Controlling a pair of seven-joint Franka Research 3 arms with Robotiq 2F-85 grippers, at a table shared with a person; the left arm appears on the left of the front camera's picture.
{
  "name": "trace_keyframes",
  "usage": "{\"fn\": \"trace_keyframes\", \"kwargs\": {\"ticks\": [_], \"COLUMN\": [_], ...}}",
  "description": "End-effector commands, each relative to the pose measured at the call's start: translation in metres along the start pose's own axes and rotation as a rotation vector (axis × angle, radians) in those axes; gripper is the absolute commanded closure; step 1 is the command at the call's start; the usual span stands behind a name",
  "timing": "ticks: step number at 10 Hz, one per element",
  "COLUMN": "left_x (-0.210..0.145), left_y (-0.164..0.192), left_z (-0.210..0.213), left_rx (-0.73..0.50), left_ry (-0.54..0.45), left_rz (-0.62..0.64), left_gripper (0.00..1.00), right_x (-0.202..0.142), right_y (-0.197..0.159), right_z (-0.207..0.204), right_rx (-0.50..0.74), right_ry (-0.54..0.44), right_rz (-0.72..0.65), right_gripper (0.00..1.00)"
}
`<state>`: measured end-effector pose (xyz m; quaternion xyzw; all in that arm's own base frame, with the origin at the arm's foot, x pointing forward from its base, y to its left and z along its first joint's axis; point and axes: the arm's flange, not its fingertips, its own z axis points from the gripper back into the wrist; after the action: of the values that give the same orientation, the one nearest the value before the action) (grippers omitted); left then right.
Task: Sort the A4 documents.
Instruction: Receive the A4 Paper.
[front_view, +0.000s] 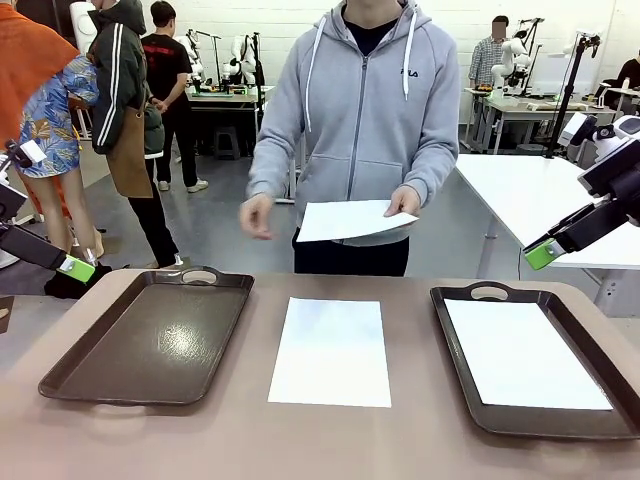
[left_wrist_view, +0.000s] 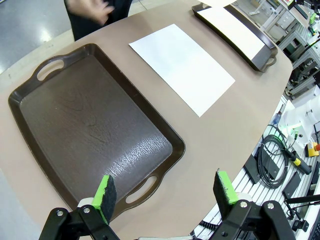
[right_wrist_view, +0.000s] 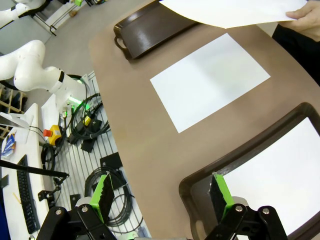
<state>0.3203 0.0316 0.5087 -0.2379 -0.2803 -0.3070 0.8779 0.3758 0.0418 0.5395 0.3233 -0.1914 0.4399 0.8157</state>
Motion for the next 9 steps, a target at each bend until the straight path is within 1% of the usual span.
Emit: {"fn": "trace_keyframes", "kwargs": {"ticks": [1,9], "left_x": [-0.0016,-0.0016], "left_y": [0.002,0.002], "left_z": [0.0002,0.0002], "left_rx": [-0.016,-0.016], "left_ry": [-0.012,-0.012], "left_rz": [-0.012,-0.012], "left_gripper": [0.0,0.0], "right_x": [-0.0001,-0.0001], "right_y": [0.0006,0.0006], "right_z": [-0.0016,-0.0016], "right_rx": [-0.001,-0.001], "right_ry": [0.005,0.005], "right_rz": [-0.001,-0.001], "right_gripper": [0.0,0.0]}}
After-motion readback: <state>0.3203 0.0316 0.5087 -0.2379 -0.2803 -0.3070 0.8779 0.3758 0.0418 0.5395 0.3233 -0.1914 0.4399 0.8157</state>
